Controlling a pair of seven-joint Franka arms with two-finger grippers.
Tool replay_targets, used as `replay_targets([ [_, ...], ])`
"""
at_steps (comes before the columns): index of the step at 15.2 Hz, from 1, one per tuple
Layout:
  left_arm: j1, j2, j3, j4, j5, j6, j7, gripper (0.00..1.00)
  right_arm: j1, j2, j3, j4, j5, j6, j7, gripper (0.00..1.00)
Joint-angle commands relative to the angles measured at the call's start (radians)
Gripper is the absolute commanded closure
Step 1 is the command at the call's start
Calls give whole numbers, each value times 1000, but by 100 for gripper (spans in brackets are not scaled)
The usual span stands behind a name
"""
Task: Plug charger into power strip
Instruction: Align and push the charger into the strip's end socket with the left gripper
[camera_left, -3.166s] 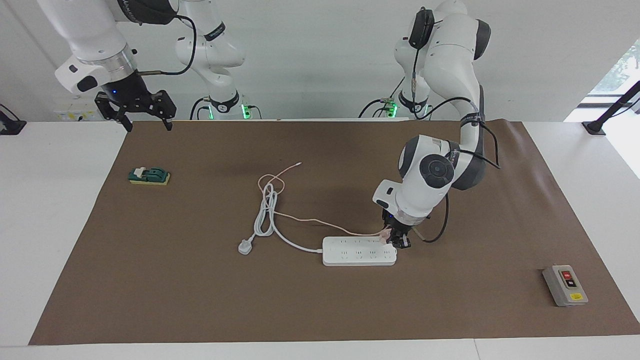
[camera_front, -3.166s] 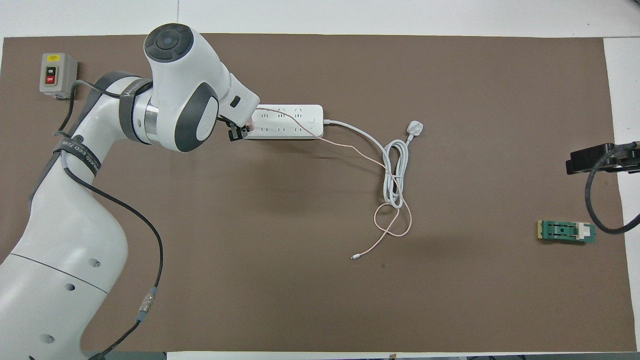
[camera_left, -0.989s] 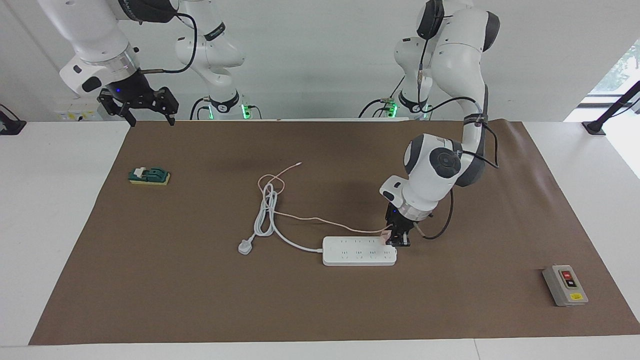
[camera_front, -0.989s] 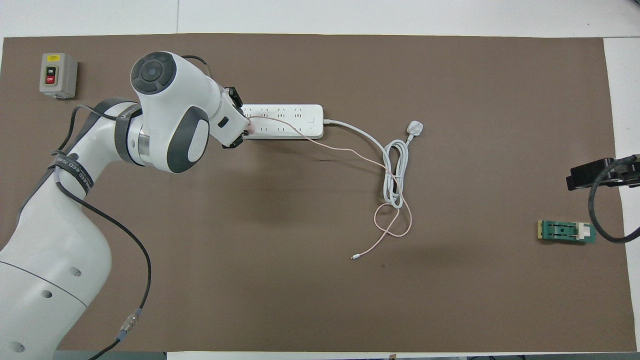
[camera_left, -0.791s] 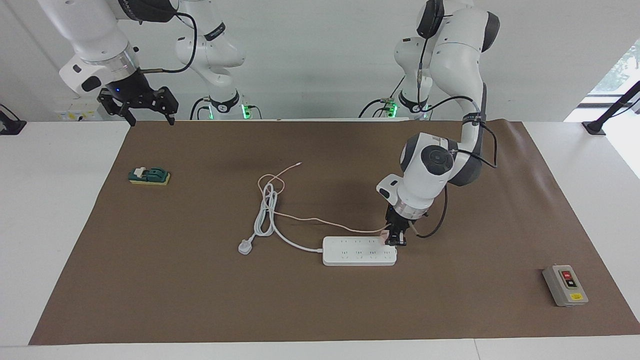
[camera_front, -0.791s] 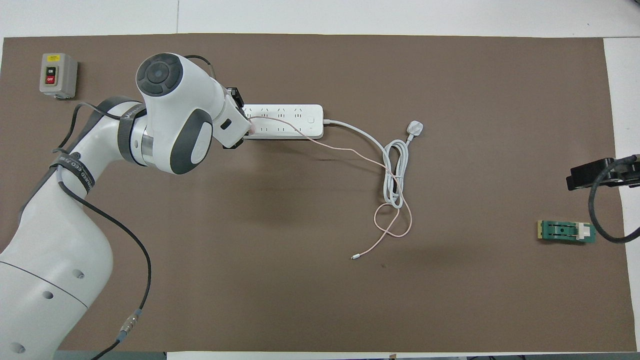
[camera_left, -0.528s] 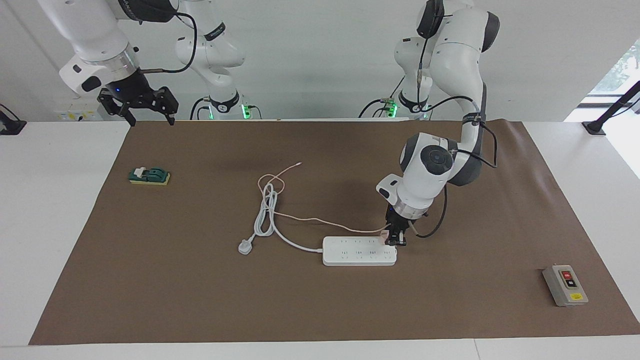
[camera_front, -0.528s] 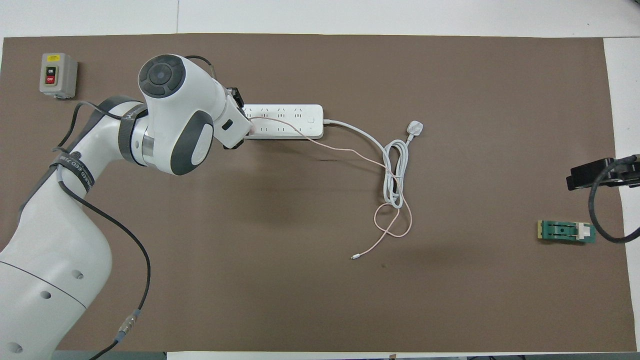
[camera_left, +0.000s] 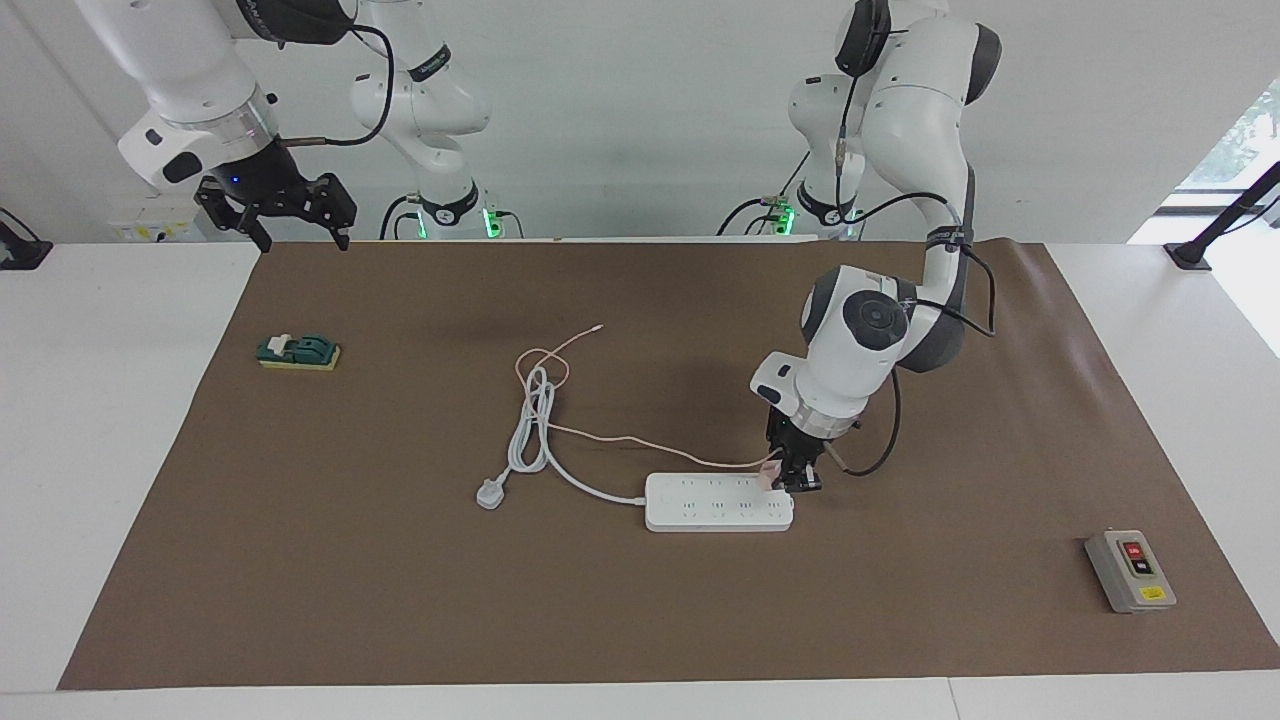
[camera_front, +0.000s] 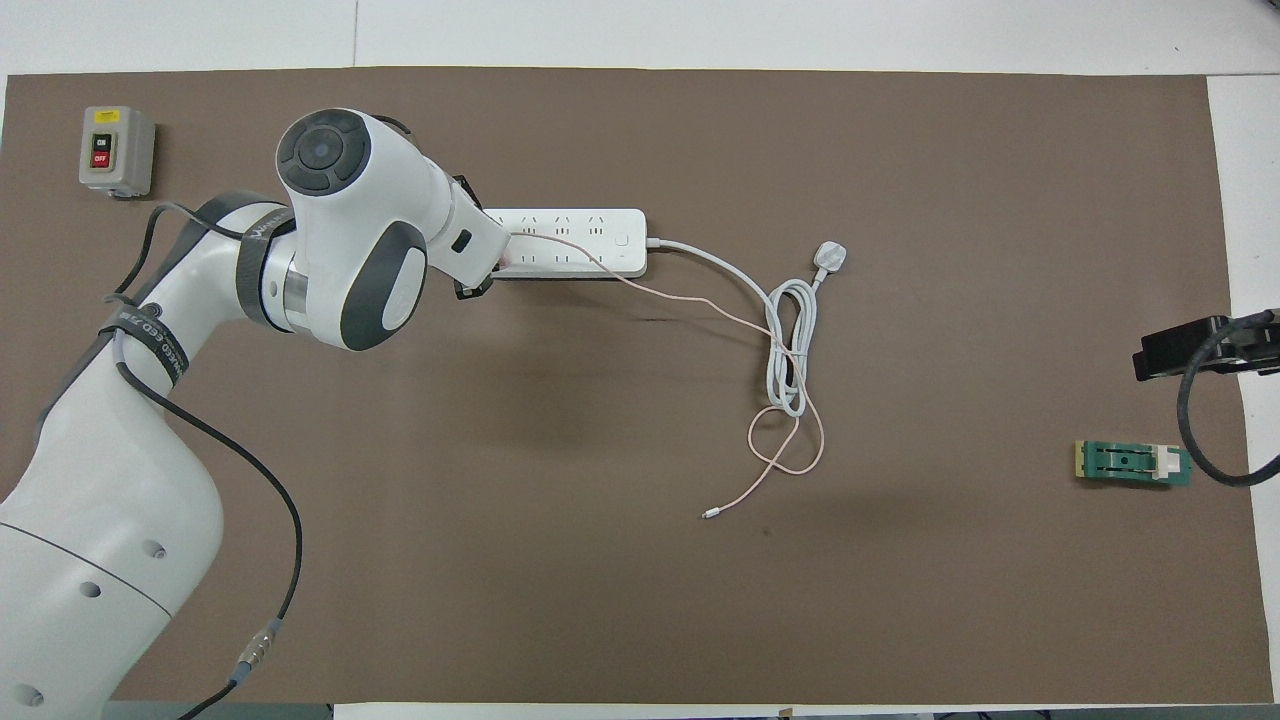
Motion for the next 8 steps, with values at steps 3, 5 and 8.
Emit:
replay_targets([
  [3, 2, 50, 0, -9, 72, 15, -53, 100, -8, -20, 6, -15, -15, -12, 16, 0],
  [5, 2, 58, -9, -7, 125, 15, -38, 100, -8, -19, 6, -15, -15, -12, 16, 0],
  [8, 24, 97, -58, 13, 187, 15, 35, 100, -8, -19, 6, -15, -15, -12, 16, 0],
])
